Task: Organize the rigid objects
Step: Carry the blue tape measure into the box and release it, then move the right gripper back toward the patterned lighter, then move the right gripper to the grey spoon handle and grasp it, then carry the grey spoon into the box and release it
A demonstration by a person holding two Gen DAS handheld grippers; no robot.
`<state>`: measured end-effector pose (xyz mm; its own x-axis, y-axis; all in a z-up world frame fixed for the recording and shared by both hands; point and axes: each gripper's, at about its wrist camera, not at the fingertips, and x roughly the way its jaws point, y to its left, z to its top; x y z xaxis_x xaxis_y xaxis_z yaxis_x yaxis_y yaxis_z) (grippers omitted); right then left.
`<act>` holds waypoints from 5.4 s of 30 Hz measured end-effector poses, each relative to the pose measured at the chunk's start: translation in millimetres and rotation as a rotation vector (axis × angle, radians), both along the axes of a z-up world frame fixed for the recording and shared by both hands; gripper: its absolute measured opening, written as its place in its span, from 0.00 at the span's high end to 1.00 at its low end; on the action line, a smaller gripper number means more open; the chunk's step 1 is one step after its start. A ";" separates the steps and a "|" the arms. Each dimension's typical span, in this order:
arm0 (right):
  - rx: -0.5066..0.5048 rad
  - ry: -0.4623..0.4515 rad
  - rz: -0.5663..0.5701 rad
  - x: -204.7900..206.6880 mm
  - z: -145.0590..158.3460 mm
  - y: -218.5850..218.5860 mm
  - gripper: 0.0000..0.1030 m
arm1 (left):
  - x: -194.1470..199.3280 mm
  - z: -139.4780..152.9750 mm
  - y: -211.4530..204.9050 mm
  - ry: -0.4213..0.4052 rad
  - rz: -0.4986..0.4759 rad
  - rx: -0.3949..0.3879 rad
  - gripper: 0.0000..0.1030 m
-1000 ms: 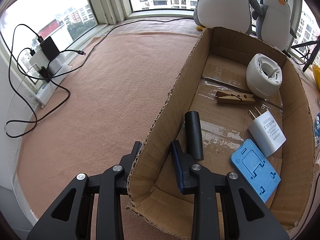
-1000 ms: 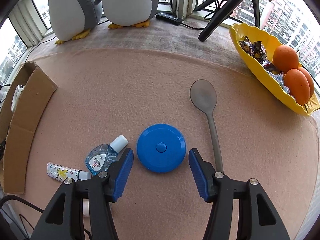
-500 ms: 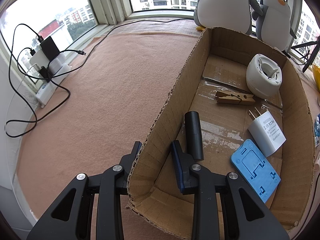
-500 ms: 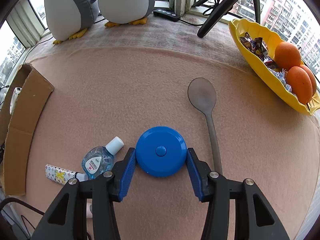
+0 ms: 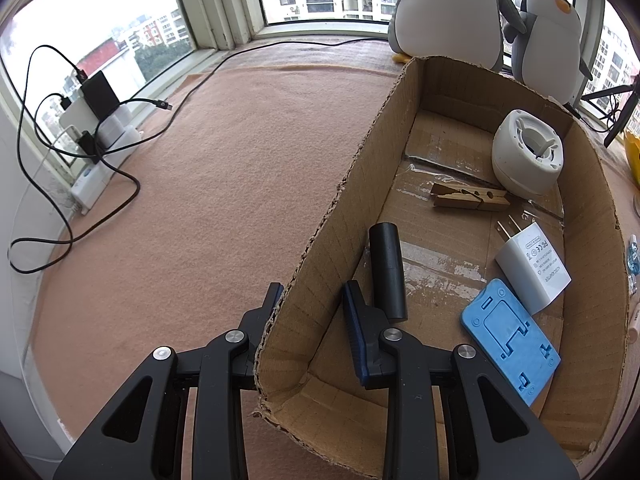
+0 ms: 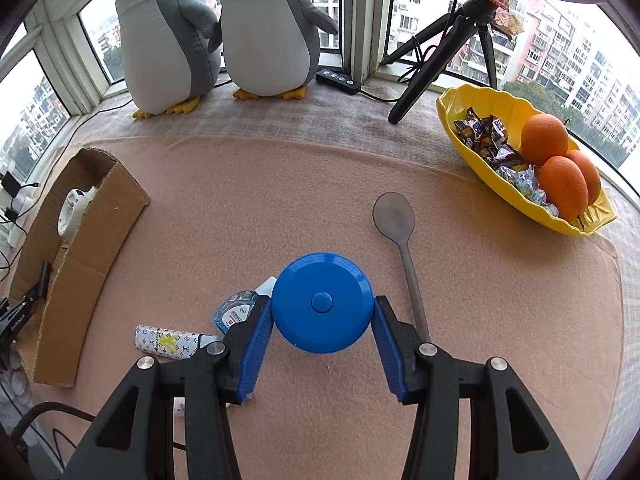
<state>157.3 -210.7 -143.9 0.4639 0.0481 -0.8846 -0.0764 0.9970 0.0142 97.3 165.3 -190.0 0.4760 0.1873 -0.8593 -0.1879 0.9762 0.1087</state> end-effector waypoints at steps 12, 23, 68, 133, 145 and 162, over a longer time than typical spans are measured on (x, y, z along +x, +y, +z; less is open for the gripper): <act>0.057 -0.121 0.185 -22.5 59.9 85.4 0.55 | 0.0 0.2 -0.8 -0.009 0.005 -0.016 0.73; 0.100 -0.137 0.324 -29.9 71.0 160.8 0.55 | -1.2 -0.2 1.6 -0.018 0.009 -0.035 0.73; 0.103 0.009 0.464 8.4 6.3 274.7 0.47 | -2.0 -1.2 3.3 -0.027 0.012 -0.046 0.73; -0.007 0.012 -0.146 18.8 -19.7 -73.8 0.48 | 0.2 -0.7 -1.5 -0.007 0.006 0.012 0.72; -0.023 0.060 -0.135 54.1 -41.5 -71.2 0.68 | 0.6 -0.4 -2.1 -0.006 0.006 0.014 0.72; 0.018 0.083 -0.130 42.1 -45.8 -71.0 0.93 | 0.7 -0.3 -2.4 -0.006 0.006 0.014 0.72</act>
<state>199.4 -281.7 -189.7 0.3922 0.0085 -0.9198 0.0550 0.9979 0.0327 98.0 162.9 -190.3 0.4801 0.2017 -0.8537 -0.1939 0.9735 0.1210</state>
